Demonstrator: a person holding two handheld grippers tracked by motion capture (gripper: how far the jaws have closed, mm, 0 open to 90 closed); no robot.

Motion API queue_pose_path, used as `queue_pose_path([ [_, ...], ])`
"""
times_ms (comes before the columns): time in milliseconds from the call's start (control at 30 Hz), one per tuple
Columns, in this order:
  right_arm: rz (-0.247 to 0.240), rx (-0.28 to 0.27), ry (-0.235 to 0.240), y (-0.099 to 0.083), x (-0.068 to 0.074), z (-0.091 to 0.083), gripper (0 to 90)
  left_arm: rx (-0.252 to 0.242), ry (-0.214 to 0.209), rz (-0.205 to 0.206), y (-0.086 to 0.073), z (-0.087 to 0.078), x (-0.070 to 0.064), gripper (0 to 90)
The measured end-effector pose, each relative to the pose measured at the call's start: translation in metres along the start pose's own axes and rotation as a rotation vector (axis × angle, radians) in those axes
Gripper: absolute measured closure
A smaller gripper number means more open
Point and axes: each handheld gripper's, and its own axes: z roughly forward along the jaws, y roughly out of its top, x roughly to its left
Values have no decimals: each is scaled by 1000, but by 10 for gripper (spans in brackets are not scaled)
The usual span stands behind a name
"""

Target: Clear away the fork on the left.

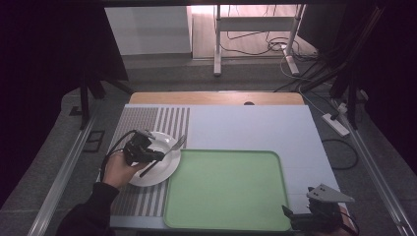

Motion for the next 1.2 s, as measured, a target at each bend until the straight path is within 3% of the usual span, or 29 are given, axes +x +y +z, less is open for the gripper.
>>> queue_pose_path([
  [67, -1, 1, 2, 0, 0, 0, 0, 0, 11, 4, -1, 1, -6, 853],
  [600, -9, 3, -1, 0, 1, 0, 0, 12, -27, -14, -1, 17, -55, 853],
  [967, -6, 7, 0, 0, 1, 1, 0, 19, -45, -11, 10, 38, -96, 853],
  [1200, -9, 9, 1, 0, 1, 1, 0, 53, -41, 19, 18, 61, -115, 853],
])
